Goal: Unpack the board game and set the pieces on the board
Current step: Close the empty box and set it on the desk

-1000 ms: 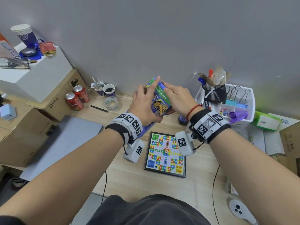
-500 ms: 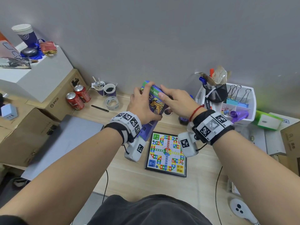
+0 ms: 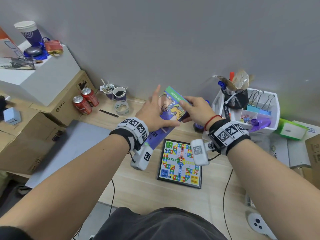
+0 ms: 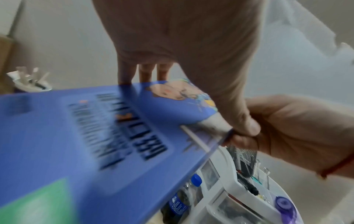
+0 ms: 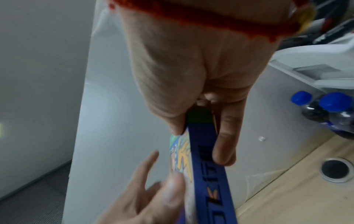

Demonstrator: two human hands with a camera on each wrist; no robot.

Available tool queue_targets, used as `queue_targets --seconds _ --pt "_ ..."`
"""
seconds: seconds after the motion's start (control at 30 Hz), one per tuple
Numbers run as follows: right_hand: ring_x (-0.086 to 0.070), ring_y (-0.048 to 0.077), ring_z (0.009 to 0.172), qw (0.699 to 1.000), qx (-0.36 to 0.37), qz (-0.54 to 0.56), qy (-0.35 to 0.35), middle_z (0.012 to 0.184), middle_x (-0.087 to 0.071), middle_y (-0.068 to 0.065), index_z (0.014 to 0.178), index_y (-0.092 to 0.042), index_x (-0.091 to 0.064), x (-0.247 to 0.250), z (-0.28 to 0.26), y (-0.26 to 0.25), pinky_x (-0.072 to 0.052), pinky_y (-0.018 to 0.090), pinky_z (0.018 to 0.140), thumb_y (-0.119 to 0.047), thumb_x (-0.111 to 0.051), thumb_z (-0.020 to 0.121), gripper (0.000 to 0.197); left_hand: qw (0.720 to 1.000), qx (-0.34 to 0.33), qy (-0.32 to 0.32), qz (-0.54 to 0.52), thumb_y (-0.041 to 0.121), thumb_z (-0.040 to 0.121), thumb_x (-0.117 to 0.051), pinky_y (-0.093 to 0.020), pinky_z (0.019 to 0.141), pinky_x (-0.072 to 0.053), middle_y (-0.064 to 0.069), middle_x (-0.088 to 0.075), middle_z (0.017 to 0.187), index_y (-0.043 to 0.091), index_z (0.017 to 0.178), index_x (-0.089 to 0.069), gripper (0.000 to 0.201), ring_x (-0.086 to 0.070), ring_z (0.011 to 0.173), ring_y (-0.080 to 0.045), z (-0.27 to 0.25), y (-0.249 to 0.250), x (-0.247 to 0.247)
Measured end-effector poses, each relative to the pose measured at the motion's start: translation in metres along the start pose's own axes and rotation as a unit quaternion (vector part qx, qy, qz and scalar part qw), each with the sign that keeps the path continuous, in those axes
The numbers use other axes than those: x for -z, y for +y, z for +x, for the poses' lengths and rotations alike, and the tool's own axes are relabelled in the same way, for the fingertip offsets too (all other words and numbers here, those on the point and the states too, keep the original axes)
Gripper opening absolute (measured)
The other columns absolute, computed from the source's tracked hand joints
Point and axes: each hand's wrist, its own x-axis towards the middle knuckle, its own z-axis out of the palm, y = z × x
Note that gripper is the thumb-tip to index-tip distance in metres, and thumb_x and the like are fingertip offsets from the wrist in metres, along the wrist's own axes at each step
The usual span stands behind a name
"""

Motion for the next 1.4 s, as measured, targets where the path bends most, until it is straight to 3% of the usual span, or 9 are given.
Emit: queue_targets --seconds 0.13,0.3,0.43,0.53,0.77,0.97,1.07,1.17,1.4 --pt "-0.071 0.037 0.085 0.998 -0.021 0.051 0.012 0.103 -0.069 0.022 0.127 -0.015 -0.054 -0.002 0.008 0.011 -0.059 0.05 0.073 -0.027 -0.047 0.099 0.031 0.992 0.063 -0.096 -0.061 0.076 0.063 -0.066 -0.039 0.092 -0.052 0.012 -0.069 0.109 0.027 0.118 -0.06 0.073 -0.066 0.099 -0.012 0.006 -0.039 -0.003" --pt "-0.066 0.025 0.073 0.986 -0.115 0.12 -0.012 0.113 -0.063 0.014 0.144 -0.014 -0.024 -0.027 0.011 0.014 -0.059 0.042 0.068 -0.028 -0.058 0.094 0.062 0.974 0.116 -0.04 -0.191 0.073 0.077 -0.053 -0.041 0.087 -0.053 -0.008 -0.071 0.107 0.012 0.113 -0.062 0.072 -0.067 0.091 -0.026 0.015 -0.068 -0.018" --pt "-0.062 0.022 0.063 0.973 -0.172 0.049 -0.147 0.103 -0.066 0.011 0.096 -0.025 -0.051 -0.061 0.008 0.024 -0.056 0.036 0.062 -0.03 -0.058 0.093 0.009 0.958 0.155 -0.049 -0.236 0.054 0.092 -0.048 -0.044 0.089 -0.052 -0.013 -0.068 0.113 0.007 0.119 -0.059 0.055 -0.065 0.098 -0.029 0.025 -0.083 -0.027" --pt "-0.056 0.017 0.059 0.969 -0.192 0.017 -0.156 0.094 -0.065 0.011 0.095 -0.016 -0.056 -0.08 0.023 0.046 -0.049 0.029 0.053 -0.039 -0.055 0.094 0.023 0.944 0.195 -0.06 -0.261 0.055 0.086 -0.052 -0.051 0.088 -0.054 -0.014 -0.071 0.11 0.008 0.11 -0.064 0.055 -0.068 0.098 -0.034 0.034 -0.107 -0.04" --pt "-0.065 0.028 0.073 0.929 -0.293 0.141 -0.176 0.094 -0.065 0.009 0.109 -0.018 -0.059 -0.106 0.058 0.096 -0.059 0.04 0.073 -0.032 -0.062 0.091 0.023 0.779 0.358 0.011 -0.514 0.007 0.099 -0.05 -0.045 0.065 -0.06 -0.013 -0.069 0.107 0.004 0.116 -0.059 0.02 -0.069 0.09 -0.03 0.058 -0.137 -0.06" --pt "-0.055 0.021 0.062 0.93 -0.316 0.189 0.012 0.081 -0.062 0.008 0.129 -0.013 -0.036 -0.103 0.104 0.122 -0.053 0.036 0.062 -0.015 -0.055 0.096 0.038 0.799 0.375 -0.042 -0.468 0.001 0.09 -0.061 -0.044 0.091 -0.055 -0.018 -0.063 0.118 0.021 0.106 -0.042 0.031 -0.067 0.1 -0.031 0.089 -0.154 -0.089" --pt "-0.059 0.019 0.066 0.932 -0.328 0.155 0.027 0.094 -0.062 0.002 0.142 -0.017 -0.023 -0.105 0.125 0.134 -0.056 0.044 0.067 -0.012 -0.049 0.097 0.053 0.8 0.36 -0.053 -0.477 -0.011 0.086 -0.058 -0.043 0.09 -0.053 -0.007 -0.059 0.114 0.031 0.145 -0.004 0.09 -0.064 0.102 -0.03 0.106 -0.163 -0.106" --pt "-0.067 0.026 0.09 0.934 -0.327 0.136 0.039 0.119 -0.061 0.007 0.146 -0.018 -0.012 -0.108 0.145 0.156 -0.055 0.056 0.079 -0.008 -0.05 0.093 0.066 0.825 0.357 -0.095 -0.428 0.006 0.063 -0.077 -0.049 0.094 -0.052 0.0 -0.063 0.123 0.047 0.147 0.001 0.121 -0.065 0.108 -0.024 0.127 -0.182 -0.136" --pt "-0.039 0.021 0.135 0.955 -0.281 0.083 0.045 0.149 -0.036 0.011 0.148 -0.008 -0.02 -0.105 0.158 0.171 -0.037 0.032 0.107 -0.007 -0.054 0.093 0.065 0.852 0.288 -0.143 -0.413 0.003 0.081 -0.067 -0.039 0.109 -0.039 0.004 -0.029 0.157 0.031 0.154 -0.016 0.093 -0.049 0.128 -0.016 0.152 -0.162 -0.144"
